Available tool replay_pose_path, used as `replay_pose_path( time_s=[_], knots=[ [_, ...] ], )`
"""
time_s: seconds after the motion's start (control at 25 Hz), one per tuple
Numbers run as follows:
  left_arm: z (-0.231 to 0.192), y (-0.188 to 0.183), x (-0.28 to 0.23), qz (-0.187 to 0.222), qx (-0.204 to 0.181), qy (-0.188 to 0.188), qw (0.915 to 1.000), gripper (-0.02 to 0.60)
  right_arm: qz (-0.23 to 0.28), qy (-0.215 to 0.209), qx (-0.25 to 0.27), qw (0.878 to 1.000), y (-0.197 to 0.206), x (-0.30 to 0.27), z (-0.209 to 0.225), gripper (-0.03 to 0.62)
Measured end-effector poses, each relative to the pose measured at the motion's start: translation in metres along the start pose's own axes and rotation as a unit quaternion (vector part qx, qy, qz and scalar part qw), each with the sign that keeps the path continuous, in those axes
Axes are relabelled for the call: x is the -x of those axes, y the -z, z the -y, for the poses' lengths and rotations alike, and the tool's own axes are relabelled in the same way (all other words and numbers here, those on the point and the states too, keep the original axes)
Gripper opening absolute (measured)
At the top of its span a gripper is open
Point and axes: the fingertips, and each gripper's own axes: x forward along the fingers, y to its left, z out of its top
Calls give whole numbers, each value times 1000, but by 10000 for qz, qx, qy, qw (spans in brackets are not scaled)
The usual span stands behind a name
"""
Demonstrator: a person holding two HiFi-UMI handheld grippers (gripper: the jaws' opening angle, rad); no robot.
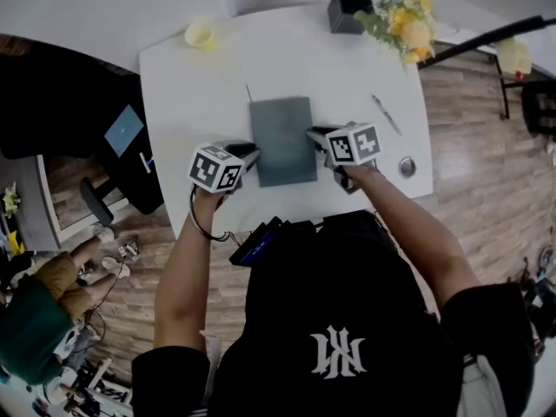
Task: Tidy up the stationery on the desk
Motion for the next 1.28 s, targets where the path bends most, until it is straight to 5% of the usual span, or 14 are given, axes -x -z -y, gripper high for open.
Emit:
replay_pose_path(
  time_s=[0.4,0.96,1.28],
  knots=[
    [51,-1,-30,187,319,-150,9992,60,-191,-196,499,9984,22,36,31,87],
    [50,0,-31,79,343,-743,9966,67,-213,-416,1012,9938,22,37,31,98],
    [78,-36,-16,459,158,-593,9971,54,381,-366,1659,9847,-1,86,39,146]
  ],
)
